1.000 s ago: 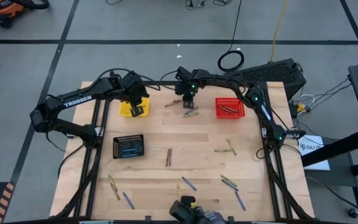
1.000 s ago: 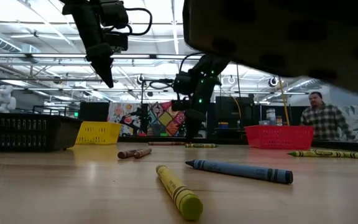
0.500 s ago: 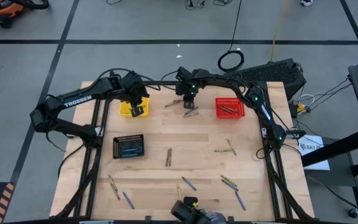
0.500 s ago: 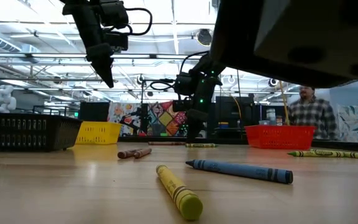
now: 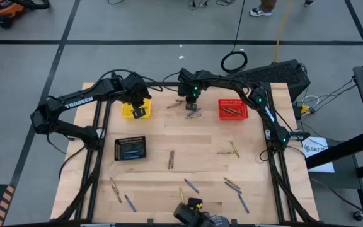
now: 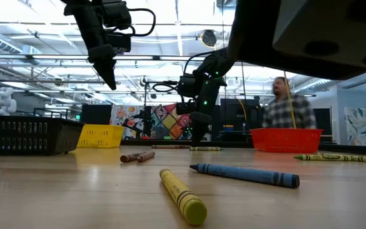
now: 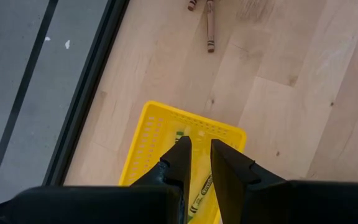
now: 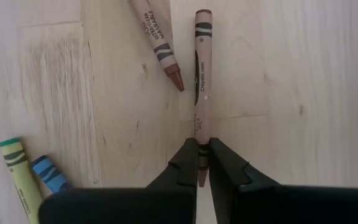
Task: Sort crayons
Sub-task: Put the brown crayon into the red bin
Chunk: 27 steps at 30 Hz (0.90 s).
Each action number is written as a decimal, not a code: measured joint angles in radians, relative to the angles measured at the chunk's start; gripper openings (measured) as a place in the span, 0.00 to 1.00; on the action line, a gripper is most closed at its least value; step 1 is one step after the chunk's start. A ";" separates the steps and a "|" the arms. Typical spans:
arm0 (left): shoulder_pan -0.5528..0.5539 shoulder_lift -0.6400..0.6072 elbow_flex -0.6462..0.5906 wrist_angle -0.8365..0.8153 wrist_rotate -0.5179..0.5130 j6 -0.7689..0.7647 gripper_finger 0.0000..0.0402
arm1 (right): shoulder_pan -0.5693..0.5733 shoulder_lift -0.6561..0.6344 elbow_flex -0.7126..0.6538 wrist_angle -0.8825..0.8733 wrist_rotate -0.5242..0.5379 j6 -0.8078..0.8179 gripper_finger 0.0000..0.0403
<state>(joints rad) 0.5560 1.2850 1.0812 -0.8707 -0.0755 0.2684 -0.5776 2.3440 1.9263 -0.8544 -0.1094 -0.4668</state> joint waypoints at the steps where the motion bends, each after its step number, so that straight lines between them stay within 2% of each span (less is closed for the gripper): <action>1: 0.000 0.000 0.000 0.000 0.000 0.000 0.15 | 0.000 0.000 0.000 0.000 0.001 0.009 0.01; 8: 0.000 0.000 0.000 -0.002 0.000 0.000 0.15 | 0.000 -0.027 -0.004 -0.034 0.012 0.054 0.00; 18: 0.000 0.000 0.000 -0.002 0.000 0.000 0.15 | -0.004 -0.155 -0.004 -0.112 0.012 0.112 0.00; 27: 0.000 0.000 0.000 -0.002 0.000 0.001 0.15 | -0.009 -0.287 -0.002 -0.287 0.009 0.120 0.00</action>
<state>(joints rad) 0.5560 1.2850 1.0813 -0.8730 -0.0753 0.2696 -0.5868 2.0574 1.9240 -1.1414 -0.1006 -0.3469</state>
